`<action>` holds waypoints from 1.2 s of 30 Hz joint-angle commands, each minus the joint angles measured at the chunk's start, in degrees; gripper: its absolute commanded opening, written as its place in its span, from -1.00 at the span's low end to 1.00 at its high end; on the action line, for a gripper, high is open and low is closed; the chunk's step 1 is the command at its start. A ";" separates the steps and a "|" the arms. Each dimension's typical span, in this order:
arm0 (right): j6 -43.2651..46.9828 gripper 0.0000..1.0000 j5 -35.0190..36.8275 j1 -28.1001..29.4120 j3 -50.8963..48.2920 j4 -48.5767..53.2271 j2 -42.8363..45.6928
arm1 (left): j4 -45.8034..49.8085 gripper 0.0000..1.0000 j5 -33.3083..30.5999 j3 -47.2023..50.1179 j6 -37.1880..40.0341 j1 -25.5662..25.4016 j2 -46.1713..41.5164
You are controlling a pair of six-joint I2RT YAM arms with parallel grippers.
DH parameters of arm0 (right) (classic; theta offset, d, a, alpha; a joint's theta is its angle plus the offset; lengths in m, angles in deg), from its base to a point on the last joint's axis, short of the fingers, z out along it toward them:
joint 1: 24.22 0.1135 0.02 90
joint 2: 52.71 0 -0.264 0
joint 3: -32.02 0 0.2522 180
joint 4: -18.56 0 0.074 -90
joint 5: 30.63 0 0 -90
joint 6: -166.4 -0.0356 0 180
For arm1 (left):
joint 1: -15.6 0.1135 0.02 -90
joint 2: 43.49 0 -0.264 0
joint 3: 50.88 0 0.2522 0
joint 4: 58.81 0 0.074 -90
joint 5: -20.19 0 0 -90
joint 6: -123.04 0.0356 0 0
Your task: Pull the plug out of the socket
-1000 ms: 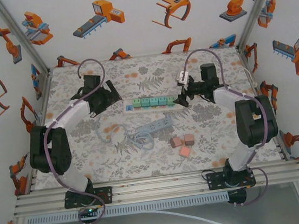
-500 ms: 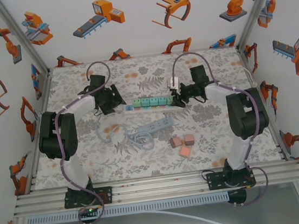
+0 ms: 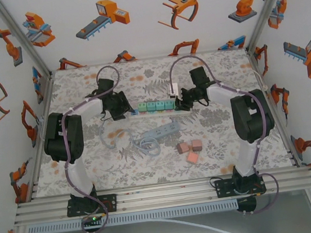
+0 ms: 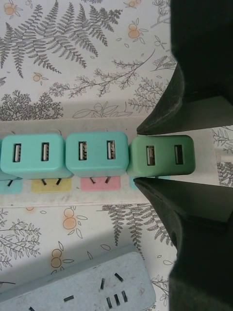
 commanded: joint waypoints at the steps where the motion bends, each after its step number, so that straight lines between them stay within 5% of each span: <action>1: 1.41 -0.24 -0.91 0.65 2.41 2.74 1.26 | 3.97 0.11 -2.35 0.90 1.84 -0.66 1.38; 13: 1.50 -0.46 -2.48 1.20 6.05 6.39 2.23 | 5.17 0.11 -6.04 0.65 2.44 -2.07 1.89; 20: 1.32 -0.47 -3.18 1.24 7.72 9.15 2.33 | 5.31 0.08 -13.09 1.28 2.19 -3.90 1.48; 28: 1.16 -0.48 -3.38 1.22 7.44 9.19 4.00 | 3.52 0.11 -14.13 2.66 1.62 -4.03 -1.09; 36: -11.80 -0.49 -3.47 1.20 2.23 -2.72 11.11 | 3.82 0.18 -14.39 1.92 1.71 -3.94 -6.56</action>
